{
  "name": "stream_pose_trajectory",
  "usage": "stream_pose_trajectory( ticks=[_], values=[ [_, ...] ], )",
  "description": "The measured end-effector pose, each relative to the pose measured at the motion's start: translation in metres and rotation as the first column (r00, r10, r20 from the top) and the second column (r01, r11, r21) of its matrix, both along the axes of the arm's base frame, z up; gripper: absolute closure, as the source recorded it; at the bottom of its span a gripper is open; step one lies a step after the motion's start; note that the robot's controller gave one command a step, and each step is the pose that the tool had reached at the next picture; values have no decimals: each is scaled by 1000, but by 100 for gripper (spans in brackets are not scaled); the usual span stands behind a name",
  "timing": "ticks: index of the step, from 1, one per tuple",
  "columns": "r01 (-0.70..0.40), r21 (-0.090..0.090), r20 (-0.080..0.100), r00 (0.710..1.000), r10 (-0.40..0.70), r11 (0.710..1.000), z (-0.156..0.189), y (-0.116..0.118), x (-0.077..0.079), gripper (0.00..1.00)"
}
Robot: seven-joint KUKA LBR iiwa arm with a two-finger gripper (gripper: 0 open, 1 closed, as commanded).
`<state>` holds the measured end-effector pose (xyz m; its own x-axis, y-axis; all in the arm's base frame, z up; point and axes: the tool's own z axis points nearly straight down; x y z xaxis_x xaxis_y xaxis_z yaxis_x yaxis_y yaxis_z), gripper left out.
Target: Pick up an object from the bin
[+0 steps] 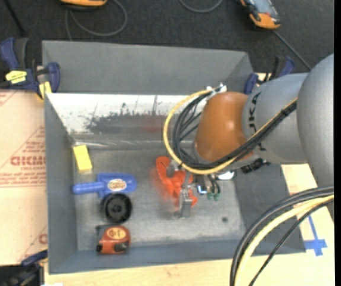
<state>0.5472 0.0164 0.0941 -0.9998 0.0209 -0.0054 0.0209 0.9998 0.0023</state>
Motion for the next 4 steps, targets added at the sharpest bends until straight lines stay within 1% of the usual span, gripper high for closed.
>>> stream_pose_trajectory(
  ticks=[1, 2, 3, 4],
  values=[
    [-73, -5, 1, 997, 73, 997, -22, 12, 35, 100],
    [-73, -5, 1, 997, 73, 997, -22, 12, 35, 100],
    [-75, -4, -5, 997, 75, 997, 20, 18, 26, 100],
    [-97, -5, -2, 995, 97, 995, 68, 21, 37, 100]
  ],
)
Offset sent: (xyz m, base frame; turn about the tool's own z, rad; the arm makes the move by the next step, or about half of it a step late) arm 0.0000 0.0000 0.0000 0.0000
